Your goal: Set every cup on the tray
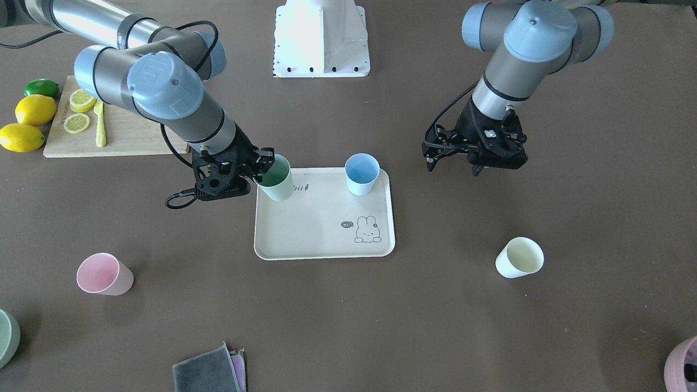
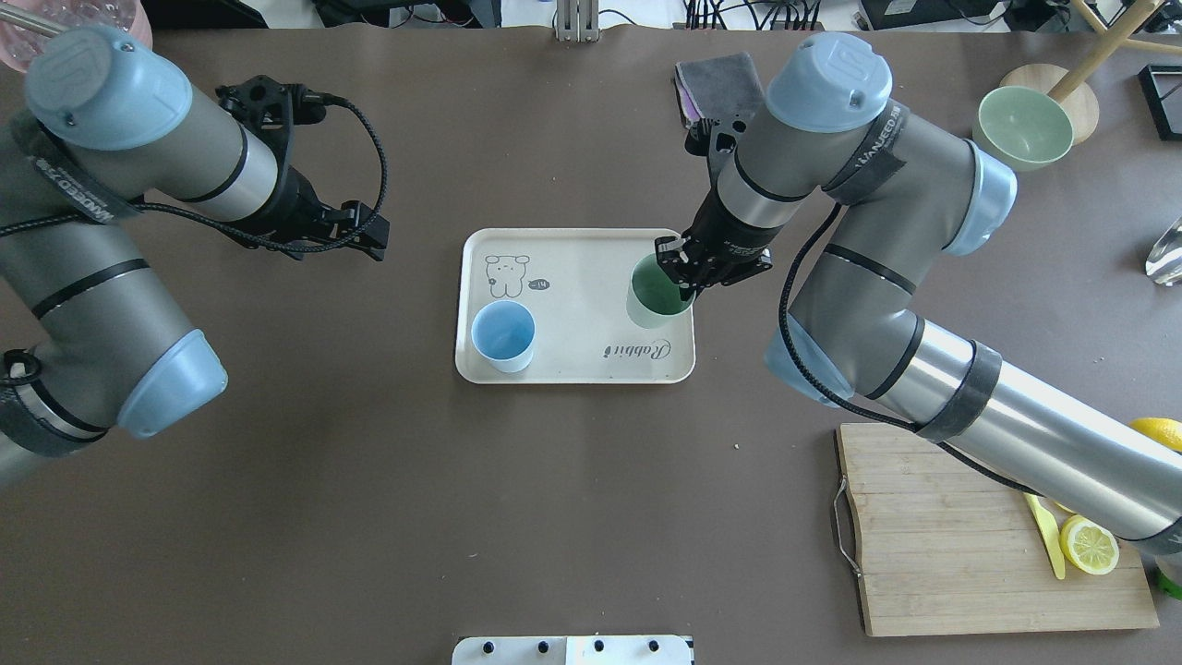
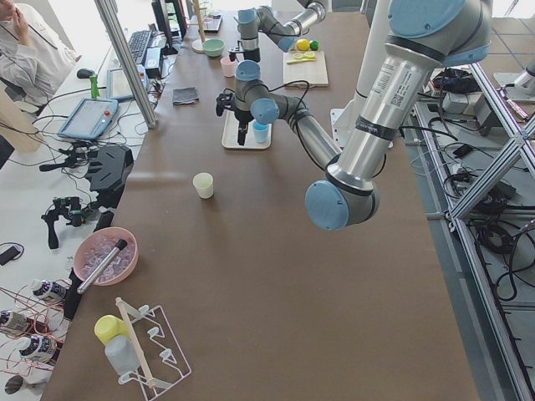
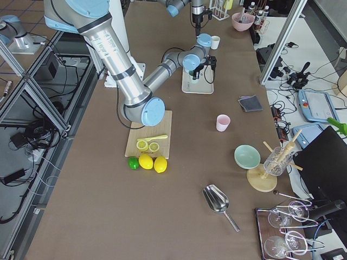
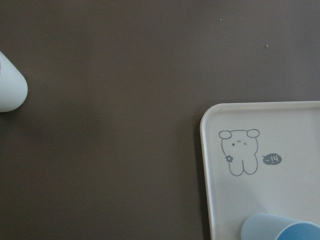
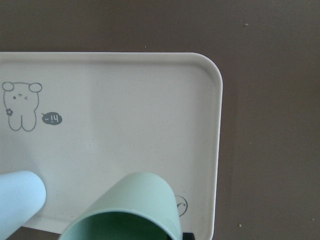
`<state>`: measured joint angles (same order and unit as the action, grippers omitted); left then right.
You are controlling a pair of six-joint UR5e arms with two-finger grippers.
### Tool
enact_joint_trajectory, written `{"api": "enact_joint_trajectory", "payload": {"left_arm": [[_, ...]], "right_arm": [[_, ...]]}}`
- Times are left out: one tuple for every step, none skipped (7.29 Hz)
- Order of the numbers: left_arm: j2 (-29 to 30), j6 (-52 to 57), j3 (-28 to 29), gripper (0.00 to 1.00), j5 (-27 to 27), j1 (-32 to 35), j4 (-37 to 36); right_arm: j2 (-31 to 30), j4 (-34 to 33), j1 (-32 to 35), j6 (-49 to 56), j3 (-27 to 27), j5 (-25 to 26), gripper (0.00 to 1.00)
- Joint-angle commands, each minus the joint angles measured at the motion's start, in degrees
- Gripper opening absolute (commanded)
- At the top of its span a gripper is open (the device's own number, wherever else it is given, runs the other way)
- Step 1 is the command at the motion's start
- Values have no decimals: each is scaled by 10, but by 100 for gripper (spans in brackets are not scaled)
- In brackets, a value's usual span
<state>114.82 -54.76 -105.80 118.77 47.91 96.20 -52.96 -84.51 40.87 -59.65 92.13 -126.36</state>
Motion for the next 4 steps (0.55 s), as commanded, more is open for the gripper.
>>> {"api": "enact_joint_trajectory", "payload": {"left_arm": [[-5, 77, 77, 98, 15, 69, 3], [26, 93, 142, 99, 16, 99, 19], [60, 95, 216, 98, 23, 110, 52], [62, 95, 283, 98, 30, 118, 131]], "right_arm": [[7, 0, -26, -9, -15, 17, 23], [9, 0, -26, -23, -14, 21, 99], [9, 2, -24, -24, -7, 23, 100], [6, -2, 12, -16, 4, 8, 100]]}}
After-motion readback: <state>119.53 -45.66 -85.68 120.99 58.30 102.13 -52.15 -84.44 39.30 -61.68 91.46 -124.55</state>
